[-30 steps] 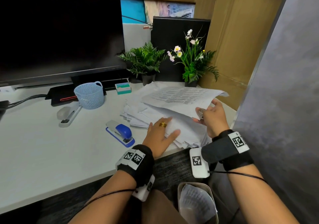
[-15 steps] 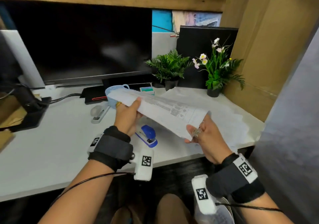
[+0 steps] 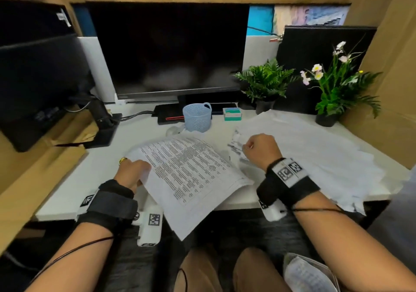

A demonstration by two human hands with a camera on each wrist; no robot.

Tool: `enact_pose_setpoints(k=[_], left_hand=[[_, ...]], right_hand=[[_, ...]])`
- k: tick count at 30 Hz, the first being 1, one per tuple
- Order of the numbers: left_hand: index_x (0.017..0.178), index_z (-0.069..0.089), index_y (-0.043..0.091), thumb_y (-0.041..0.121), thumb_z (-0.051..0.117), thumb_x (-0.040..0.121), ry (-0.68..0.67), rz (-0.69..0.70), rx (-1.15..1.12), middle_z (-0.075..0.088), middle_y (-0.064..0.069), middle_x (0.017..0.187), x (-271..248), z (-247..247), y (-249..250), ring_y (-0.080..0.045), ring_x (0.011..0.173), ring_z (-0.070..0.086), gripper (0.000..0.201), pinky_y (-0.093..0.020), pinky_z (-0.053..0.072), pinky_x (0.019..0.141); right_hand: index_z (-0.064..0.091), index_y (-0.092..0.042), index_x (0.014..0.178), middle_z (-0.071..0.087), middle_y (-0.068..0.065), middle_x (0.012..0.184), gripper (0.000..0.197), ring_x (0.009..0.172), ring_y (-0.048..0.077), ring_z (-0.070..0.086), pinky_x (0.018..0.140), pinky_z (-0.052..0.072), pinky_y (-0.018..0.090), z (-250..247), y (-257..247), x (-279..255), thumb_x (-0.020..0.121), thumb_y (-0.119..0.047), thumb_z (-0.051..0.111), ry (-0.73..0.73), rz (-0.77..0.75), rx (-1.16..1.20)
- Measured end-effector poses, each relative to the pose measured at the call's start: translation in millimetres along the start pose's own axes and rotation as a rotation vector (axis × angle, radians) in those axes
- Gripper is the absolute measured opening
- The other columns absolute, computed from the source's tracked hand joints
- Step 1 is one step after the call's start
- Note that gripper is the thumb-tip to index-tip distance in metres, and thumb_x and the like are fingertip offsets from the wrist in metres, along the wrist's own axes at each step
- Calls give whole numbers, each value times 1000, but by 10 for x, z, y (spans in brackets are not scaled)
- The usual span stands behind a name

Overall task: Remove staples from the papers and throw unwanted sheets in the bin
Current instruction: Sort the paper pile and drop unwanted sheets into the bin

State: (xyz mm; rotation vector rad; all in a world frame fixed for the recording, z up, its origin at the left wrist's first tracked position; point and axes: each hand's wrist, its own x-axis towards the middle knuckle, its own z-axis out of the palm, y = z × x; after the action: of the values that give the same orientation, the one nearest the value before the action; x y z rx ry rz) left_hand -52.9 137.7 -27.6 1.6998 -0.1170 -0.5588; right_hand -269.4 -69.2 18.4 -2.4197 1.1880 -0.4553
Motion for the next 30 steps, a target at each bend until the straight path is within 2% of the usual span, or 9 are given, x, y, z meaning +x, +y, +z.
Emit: enact_pose_setpoints(k=[3, 6, 9, 12, 17, 20, 22, 26, 30], left_hand=[[110, 50, -9, -9, 53, 87, 37, -19, 39, 60, -19, 94, -70, -81, -53, -27, 75, 57, 23, -28, 51, 57], [99, 48, -7, -6, 58, 86, 152, -6, 267, 57, -22, 112, -65, -59, -113, -36, 102, 56, 16, -40, 48, 87], [146, 3, 0, 3, 76, 73, 288, 12, 553, 33, -26, 142, -52, 19, -139, -39, 128, 37, 103, -46, 36, 106], [145, -23, 25, 5, 83, 65, 219, 158, 701, -5, -17, 155, -156, 125, -136, -37, 141, 7, 135, -52, 21, 111], [147, 17, 37, -1, 54, 86, -316, 544, 933, -6, 2, 158, -254, 358, -146, -23, 145, -2, 80, -37, 8, 116], [145, 24, 37, 59, 40, 90, -598, 562, 1000, 6, 6, 157, -332, 467, -189, -19, 145, 5, 61, -39, 5, 118], [148, 11, 38, 91, 26, 65, -623, 469, 1209, -4, 6, 158, -287, 523, -275, -23, 145, -2, 100, -53, 3, 116], [143, -19, 42, 81, 38, 75, -559, 428, 1513, -20, 3, 156, -314, 536, -349, -30, 144, -12, 98, -63, 2, 110], [137, -28, 48, 84, 34, 73, -514, 397, 1595, -10, -4, 158, -373, 544, -244, -36, 143, -1, 96, -63, 16, 109]], right_hand=[[60, 0, 114, 60, 16, 118, 35, 108, 28, 57, 88, 44, 29, 252, -129, 173, 94, -26, 51, -251, 10, -107], [40, -3, 138, 42, 15, 143, 59, 127, 28, 44, 103, 34, 30, 427, -185, 258, 98, -45, 35, -448, 38, -153], [36, -6, 142, 41, 12, 145, 64, 128, 27, 44, 107, 35, 30, 494, -189, 349, 95, -50, 39, -508, 87, -75], [42, -8, 136, 53, 11, 130, 66, 114, 27, 53, 98, 43, 33, 544, -169, 456, 87, -49, 52, -468, 121, -34], [29, -5, 144, 46, 23, 131, 53, 109, 34, 50, 92, 42, 33, 520, -359, 483, 94, -12, 45, -610, 115, 166], [43, 3, 135, 44, 22, 138, 41, 126, 36, 43, 100, 36, 34, 556, -364, 506, 97, -11, 38, -599, 71, 78], [42, -9, 134, 48, 15, 135, 40, 123, 32, 46, 101, 36, 35, 560, -291, 520, 98, -26, 38, -553, 32, -31], [43, -15, 118, 51, 14, 128, 40, 114, 30, 49, 97, 39, 36, 586, -120, 564, 95, -48, 43, -431, 46, -134], [44, -14, 121, 50, 12, 128, 48, 108, 27, 49, 97, 43, 36, 607, -81, 596, 84, -38, 63, -368, 58, -75]])
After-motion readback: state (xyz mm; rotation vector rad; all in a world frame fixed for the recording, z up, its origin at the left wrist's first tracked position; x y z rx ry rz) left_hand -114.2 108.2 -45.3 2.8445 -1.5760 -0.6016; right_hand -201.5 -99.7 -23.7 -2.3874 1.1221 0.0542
